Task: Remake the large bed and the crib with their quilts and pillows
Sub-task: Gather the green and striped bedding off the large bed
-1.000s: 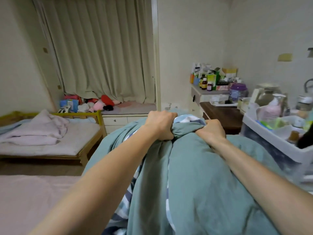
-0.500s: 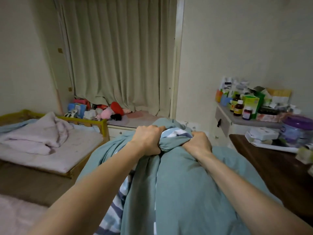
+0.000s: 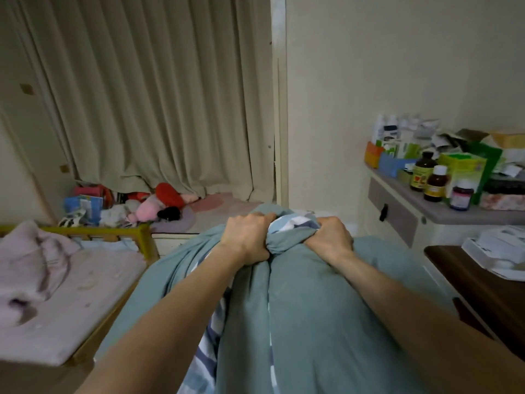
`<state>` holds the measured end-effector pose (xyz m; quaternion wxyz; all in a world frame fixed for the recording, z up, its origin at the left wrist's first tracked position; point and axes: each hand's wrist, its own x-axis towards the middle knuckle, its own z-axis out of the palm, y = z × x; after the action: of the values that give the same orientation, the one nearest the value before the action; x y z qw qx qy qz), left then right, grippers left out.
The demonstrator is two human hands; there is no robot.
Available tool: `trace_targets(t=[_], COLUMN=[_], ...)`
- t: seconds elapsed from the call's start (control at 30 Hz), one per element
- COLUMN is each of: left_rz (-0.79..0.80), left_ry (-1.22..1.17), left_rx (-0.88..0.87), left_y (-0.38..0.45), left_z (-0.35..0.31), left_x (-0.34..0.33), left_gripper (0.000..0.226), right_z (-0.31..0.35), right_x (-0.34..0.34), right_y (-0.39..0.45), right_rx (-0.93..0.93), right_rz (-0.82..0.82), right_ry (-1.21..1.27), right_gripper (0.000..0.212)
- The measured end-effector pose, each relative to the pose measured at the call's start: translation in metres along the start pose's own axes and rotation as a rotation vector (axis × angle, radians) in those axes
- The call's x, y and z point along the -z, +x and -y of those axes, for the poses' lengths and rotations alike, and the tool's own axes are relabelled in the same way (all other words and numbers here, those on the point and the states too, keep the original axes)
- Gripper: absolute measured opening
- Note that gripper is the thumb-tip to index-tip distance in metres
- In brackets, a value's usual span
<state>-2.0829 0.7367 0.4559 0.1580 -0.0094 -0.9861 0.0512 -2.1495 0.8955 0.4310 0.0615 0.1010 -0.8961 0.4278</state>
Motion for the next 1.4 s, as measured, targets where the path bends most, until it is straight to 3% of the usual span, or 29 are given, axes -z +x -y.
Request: trace_targets(t=[0.37, 0.53, 0.6, 0.7, 0.8, 0.87, 0.93, 1.1, 1.17, 1.27, 1.33, 1.4], left_rz=[-0.136, -0.239, -0.267, -0.240, -0.146, -0.044, 0.062, 0.194, 0.363, 0.470, 0.529, 0.569], left_ry=[-0.039, -0.089, -0.087, -0.098, -0.138, -0.141, -0.144, -0.186, -0.187, -0.230, -0.285, -0.292], left_rx=[-0.065, -0.153, -0.155, -0.164, -0.162, -0.171, -0.171, -0.093, -0.115, -0.198, -0.215, -0.206], left_y=[0.228, 0.318, 0.345, 0.378, 0.400, 0.409, 0.411, 0.393, 0.389, 0.400, 0.407, 0.408], left_z=[-0.013, -0.034, -0.035, -0.029, -0.020, -0.013, -0.008, -0.002, -0.009, -0.031, -0.048, -0.062], left_x=[-0.077, -0.108, -0.128, -0.175, -0.239, -0.290, -0.345, -0.483, -0.529, -0.591, -0.621, -0.649], left_gripper=[0.048, 0.047, 0.048, 0.051, 0.054, 0.059, 0.069, 0.106, 0.114, 0.112, 0.107, 0.100], right_z=[-0.061, -0.093, -0.106, -0.131, -0.162, -0.192, -0.233, -0.342, -0.382, -0.439, -0.465, -0.490], right_x=[0.005, 0.019, 0.014, -0.010, -0.057, -0.095, -0.137, -0.238, -0.266, -0.288, -0.292, -0.301], right_y=[0.211, 0.285, 0.306, 0.330, 0.352, 0.364, 0.375, 0.395, 0.396, 0.401, 0.406, 0.412], right_rx=[-0.080, -0.071, -0.016, 0.021, -0.007, -0.003, -0.006, -0.037, -0.123, -0.239, -0.297, -0.365], right_rz=[-0.186, -0.334, -0.372, -0.359, -0.387, -0.402, -0.307, -0.108, -0.037, -0.025, 0.062, 0.255], right_ry=[0.137, 0.252, 0.148, -0.140, -0.237, -0.275, -0.410, -0.616, -0.589, -0.505, -0.475, -0.534], right_gripper=[0.017, 0.024, 0.032, 0.022, 0.036, 0.024, 0.020, 0.056, 0.074, 0.097, 0.097, 0.078])
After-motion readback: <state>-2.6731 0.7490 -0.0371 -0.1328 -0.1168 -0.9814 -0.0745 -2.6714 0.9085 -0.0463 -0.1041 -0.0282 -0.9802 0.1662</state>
